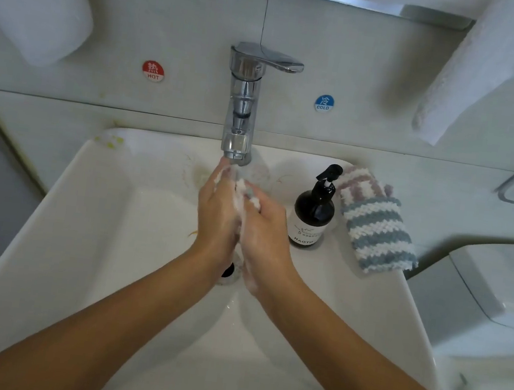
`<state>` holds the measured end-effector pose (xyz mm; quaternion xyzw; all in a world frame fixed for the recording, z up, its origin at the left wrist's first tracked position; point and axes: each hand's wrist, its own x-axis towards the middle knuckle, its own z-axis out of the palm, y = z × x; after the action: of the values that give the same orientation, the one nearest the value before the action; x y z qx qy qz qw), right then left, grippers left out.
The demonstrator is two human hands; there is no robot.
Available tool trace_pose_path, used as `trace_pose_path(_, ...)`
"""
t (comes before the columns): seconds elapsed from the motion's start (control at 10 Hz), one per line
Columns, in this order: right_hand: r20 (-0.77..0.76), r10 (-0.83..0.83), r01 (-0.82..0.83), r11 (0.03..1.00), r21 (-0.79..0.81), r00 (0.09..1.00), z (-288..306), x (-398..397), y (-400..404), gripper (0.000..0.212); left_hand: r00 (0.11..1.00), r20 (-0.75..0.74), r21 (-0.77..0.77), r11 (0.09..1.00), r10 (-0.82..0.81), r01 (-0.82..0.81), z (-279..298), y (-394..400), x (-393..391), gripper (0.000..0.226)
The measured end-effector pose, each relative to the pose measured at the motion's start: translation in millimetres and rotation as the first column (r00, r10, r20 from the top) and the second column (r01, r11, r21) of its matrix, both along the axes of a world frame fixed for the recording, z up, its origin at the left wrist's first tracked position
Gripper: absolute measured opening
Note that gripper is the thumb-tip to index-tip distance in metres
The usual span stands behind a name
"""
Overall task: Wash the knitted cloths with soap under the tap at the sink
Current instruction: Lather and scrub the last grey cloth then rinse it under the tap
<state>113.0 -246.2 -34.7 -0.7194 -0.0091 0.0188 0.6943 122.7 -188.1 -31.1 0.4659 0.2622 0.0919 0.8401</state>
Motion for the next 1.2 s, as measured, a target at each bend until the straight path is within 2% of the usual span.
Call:
trace_pose_path(0.1,0.023,0.168,-0.164,0.979,-0.117,0.986,-8,5,1,0.025,0.996,0.034,0.280,0.955,0.086,-0.092,-18,14,14,0.032)
trace_pose_path(0.2,0.054,0.118,-0.110,0.985,-0.131,0.992,-8,19,-5,0.025,0.987,0.096,0.411,0.898,0.129,-0.157,-15,15,15,0.030)
trace_pose_path(0.3,0.113,0.077,-0.059,0.987,-0.152,0.991,-7,21,-6,0.023,0.990,0.101,0.464,0.875,0.101,-0.136,-15,15,15,0.036)
trace_pose_path(0.4,0.102,-0.010,0.027,0.986,-0.163,0.995,-9,26,-6,0.028,0.992,0.123,0.628,0.773,0.017,-0.091,-21,8,7,0.034)
trace_pose_path(0.5,0.137,-0.096,0.107,0.991,-0.077,0.986,-5,30,-9,0.039,0.989,0.143,0.681,0.728,-0.027,-0.078,-21,4,-1,0.026)
trace_pose_path(0.6,0.158,-0.166,0.162,0.986,0.038,0.973,-2,30,-10,0.040,0.984,0.165,0.714,0.696,-0.068,-0.072,-20,-2,-8,0.018)
trace_pose_path(0.7,0.118,-0.226,0.213,0.971,0.113,0.967,3,31,-10,0.044,0.989,0.114,0.763,0.646,-0.089,-0.030,-24,-2,-9,0.019)
trace_pose_path(0.8,0.071,-0.134,0.123,0.982,0.141,0.988,5,26,-10,0.038,0.993,0.072,0.797,0.604,-0.095,0.000,-27,8,-7,0.018)
trace_pose_path(0.9,0.048,0.008,-0.015,0.990,0.140,0.999,4,20,-9,0.029,0.991,0.093,0.815,0.580,-0.091,-0.023,-28,14,-6,0.009)
trace_pose_path(1.1,0.105,0.046,-0.059,0.990,0.130,0.993,7,19,-11,0.017,0.988,0.150,0.828,0.552,-0.048,-0.099,-23,21,-3,0.016)
trace_pose_path(1.2,0.082,0.136,-0.145,0.984,0.108,0.987,6,20,-15,0.022,0.982,0.189,0.806,0.571,0.002,-0.156,-18,32,1,0.016)
